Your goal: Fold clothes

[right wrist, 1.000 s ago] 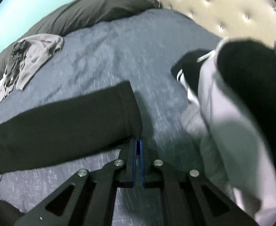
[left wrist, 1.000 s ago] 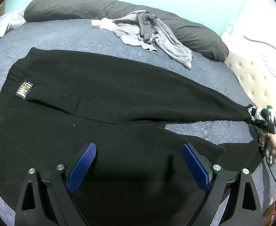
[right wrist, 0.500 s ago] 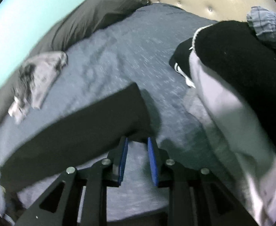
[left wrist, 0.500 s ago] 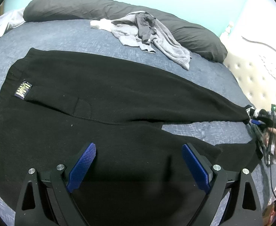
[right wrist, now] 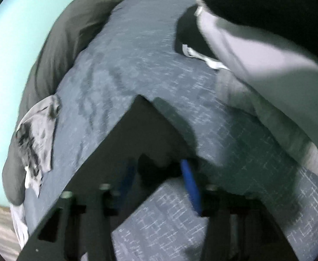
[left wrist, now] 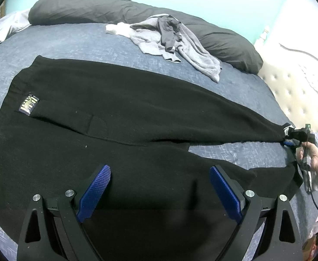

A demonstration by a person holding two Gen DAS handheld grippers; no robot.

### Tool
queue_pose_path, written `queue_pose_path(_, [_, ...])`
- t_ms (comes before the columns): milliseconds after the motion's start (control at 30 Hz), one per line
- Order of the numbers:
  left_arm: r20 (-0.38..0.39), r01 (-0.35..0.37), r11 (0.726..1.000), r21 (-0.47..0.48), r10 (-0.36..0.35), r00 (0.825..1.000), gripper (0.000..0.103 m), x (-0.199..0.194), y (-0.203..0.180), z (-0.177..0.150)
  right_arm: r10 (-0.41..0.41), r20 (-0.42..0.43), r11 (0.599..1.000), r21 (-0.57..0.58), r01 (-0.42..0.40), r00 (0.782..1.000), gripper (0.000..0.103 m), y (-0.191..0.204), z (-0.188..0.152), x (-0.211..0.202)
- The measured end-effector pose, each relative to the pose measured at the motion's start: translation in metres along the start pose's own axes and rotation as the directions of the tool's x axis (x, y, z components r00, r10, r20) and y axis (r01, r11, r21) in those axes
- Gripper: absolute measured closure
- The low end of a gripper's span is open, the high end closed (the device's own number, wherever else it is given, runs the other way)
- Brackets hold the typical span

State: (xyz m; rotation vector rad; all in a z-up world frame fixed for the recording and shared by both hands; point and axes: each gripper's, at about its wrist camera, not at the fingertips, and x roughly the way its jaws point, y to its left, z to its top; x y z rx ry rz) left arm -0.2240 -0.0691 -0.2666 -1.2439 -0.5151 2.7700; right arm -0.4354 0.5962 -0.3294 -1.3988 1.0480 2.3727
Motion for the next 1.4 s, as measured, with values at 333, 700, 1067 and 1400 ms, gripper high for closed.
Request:
queue_pose_path(333, [-0.003,0.001,1.0,0.005,-0.001,1.0,0.008,0.002,-0.001,-0.001,0.195,0.17,0.977,-0.12,-0.176,0.966,0.1,0.018,0.004,-0.045])
queue_pose_path(700, [-0.001,0.007,1.0,0.009,-0.007,1.0,0.008,0.0,-0.005,-0.002,0.039,0.095,0.976,-0.217,-0.018,0.995,0.1,-0.005,-0.016,-0.026])
queue_pose_path(1067, [-0.005,0.01,1.0,0.008,-0.01,1.0,0.008,0.002,-0.005,-0.002,0.032,0.086,0.982,-0.188,-0.015,0.996,0.1,-0.011,-0.017,-0.011])
queue_pose_path(1400, [0.0,0.011,1.0,0.005,-0.011,1.0,0.008,0.002,-0.005,-0.002,-0.116,0.089,0.948,-0.289,0.137,0.989,0.071,0.001,-0.019,-0.017])
